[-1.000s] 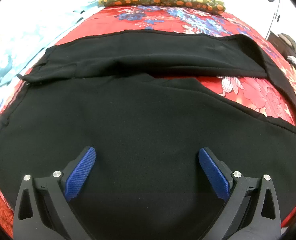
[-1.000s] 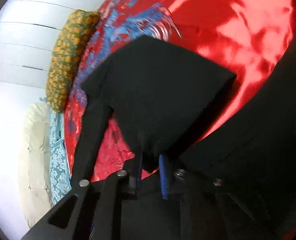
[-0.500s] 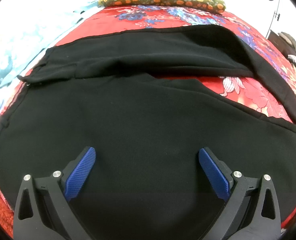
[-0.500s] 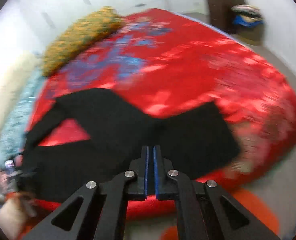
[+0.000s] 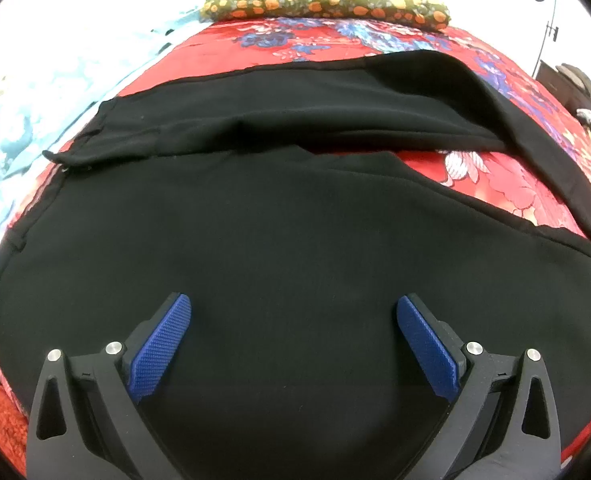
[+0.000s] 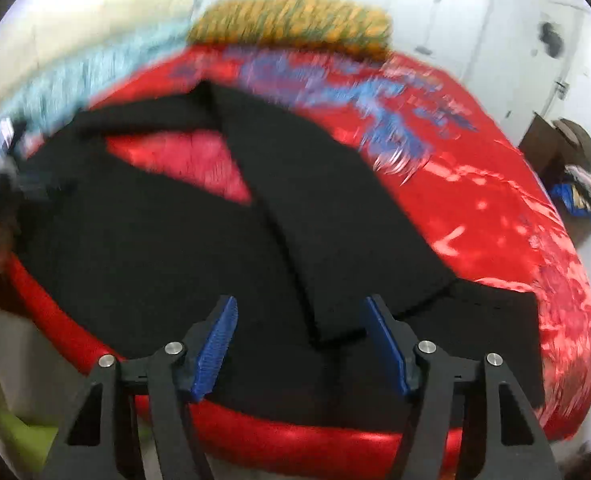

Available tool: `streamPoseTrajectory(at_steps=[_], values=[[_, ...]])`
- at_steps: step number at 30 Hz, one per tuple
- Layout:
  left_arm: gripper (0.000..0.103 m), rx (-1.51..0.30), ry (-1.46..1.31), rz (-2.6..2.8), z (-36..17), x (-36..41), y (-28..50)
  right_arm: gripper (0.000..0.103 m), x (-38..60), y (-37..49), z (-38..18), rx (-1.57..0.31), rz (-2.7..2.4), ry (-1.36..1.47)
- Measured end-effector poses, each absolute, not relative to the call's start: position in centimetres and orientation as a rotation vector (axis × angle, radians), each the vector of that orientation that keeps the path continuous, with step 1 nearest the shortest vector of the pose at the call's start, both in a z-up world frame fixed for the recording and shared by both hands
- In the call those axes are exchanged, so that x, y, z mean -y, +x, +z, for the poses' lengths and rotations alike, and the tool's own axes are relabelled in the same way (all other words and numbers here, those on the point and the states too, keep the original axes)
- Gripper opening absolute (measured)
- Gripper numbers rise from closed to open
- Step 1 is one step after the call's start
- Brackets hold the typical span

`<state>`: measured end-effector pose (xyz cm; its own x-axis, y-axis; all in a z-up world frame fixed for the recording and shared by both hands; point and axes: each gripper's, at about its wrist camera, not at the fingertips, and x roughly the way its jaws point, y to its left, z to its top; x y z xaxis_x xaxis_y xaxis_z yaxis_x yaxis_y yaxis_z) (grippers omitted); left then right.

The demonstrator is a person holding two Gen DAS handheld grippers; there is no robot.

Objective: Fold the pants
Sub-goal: 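Grasp the pants edge with the left gripper while the right gripper holds the leg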

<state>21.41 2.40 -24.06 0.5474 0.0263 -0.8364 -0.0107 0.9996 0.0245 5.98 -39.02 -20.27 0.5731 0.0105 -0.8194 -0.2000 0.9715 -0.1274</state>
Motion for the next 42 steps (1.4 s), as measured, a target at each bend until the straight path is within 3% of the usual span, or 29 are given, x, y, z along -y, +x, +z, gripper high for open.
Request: streamPoseTrajectory(at_steps=[3, 4, 5, 6, 12, 18, 24, 31, 35, 40, 42], values=[[0.103, -0.999, 0.015, 0.02, -24.0, -2.4, 21.4, 0.044, 40.0, 7.3, -22.6, -0.998, 0.072, -0.247], [0.103, -1.004, 0.015, 0.02, -24.0, -2.4, 21.4, 0.035, 40.6, 7.8, -22.5, -0.98, 0.044, -0.246], [0.103, -1.014, 0.015, 0.02, -23.9, -2.4, 21.5, 0.016, 41.1, 7.6, -22.3, -0.978, 0.028, -0.241], [0.102, -1.04, 0.012, 0.017, -23.7, -2.4, 21.8, 0.014, 41.2, 7.5, -22.1, -0.972, 0.012, -0.23], [0.102, -1.118, -0.117, -0.151, -20.5, -1.3, 24.9, 0.013, 43.3, 5.3, -17.5, -0.82, -0.069, -0.162], [0.102, -1.129, -0.381, -0.285, -18.1, 0.9, 33.9, 0.013, 44.0, 5.2, -16.2, -0.763, -0.084, -0.108], [0.102, -1.196, -0.629, -0.237, -20.2, 1.0, 41.4, 0.013, 45.4, 5.1, -14.8, -0.71, -0.094, -0.053], [0.099, -1.217, -0.699, -0.11, -22.4, 0.1, 45.3, 0.013, 46.1, 5.5, -14.5, -0.696, -0.092, -0.029], [0.074, -1.231, -0.679, -0.078, -23.2, 0.0, 47.2, 0.013, 46.3, 4.8, -13.9, -0.661, -0.106, -0.037], [0.063, -1.221, -0.727, -0.051, -24.0, -0.8, 48.7, 0.013, 46.3, 3.5, -13.0, -0.63, -0.13, -0.064], [0.009, -1.22, -0.764, -0.055, -24.3, -1.6, 48.6, 0.013, 46.0, 2.9, -12.6, -0.603, -0.14, -0.082]])
